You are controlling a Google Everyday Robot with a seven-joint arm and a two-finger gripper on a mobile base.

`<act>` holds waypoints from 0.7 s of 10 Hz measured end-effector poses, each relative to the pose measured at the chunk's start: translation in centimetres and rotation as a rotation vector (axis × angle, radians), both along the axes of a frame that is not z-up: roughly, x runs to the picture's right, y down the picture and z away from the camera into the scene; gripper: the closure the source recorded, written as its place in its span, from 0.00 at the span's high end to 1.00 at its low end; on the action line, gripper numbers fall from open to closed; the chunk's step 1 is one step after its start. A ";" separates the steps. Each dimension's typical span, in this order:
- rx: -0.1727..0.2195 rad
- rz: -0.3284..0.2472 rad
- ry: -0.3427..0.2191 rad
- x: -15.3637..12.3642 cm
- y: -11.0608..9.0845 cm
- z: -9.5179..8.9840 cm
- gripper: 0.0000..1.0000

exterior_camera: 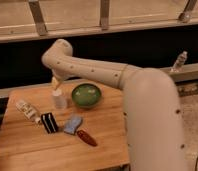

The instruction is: Place the ceramic cup over the eraser

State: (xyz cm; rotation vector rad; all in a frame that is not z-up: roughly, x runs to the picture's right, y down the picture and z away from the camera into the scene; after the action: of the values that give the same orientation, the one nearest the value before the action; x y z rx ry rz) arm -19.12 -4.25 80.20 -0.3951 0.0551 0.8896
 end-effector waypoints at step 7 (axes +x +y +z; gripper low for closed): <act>-0.066 -0.057 -0.065 -1.7 1.9 0.9 0.80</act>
State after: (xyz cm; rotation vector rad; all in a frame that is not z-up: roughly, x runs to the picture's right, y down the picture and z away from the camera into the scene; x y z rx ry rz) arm -20.79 -2.30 81.10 -0.4812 0.0354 0.8199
